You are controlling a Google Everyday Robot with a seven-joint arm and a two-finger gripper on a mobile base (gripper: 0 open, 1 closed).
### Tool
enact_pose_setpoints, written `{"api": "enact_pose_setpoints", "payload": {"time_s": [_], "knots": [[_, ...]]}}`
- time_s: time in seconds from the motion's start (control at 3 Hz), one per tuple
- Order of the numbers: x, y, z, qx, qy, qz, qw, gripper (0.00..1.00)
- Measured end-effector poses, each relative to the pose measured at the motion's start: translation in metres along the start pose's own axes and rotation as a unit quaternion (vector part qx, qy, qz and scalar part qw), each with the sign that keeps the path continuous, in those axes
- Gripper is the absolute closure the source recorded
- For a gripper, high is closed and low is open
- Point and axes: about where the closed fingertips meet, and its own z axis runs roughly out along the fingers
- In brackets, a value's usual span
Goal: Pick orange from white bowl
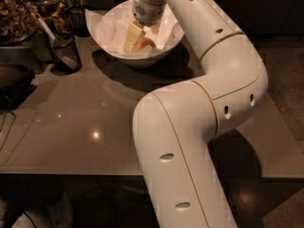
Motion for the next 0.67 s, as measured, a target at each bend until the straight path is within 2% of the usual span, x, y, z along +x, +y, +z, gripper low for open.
{"api": "enact_pose_setpoints", "payload": {"time_s": [0.67], "knots": [[0.0114,0.0005,0.0137,-0.023,0.004,0.017,0.9996,0.15]]}}
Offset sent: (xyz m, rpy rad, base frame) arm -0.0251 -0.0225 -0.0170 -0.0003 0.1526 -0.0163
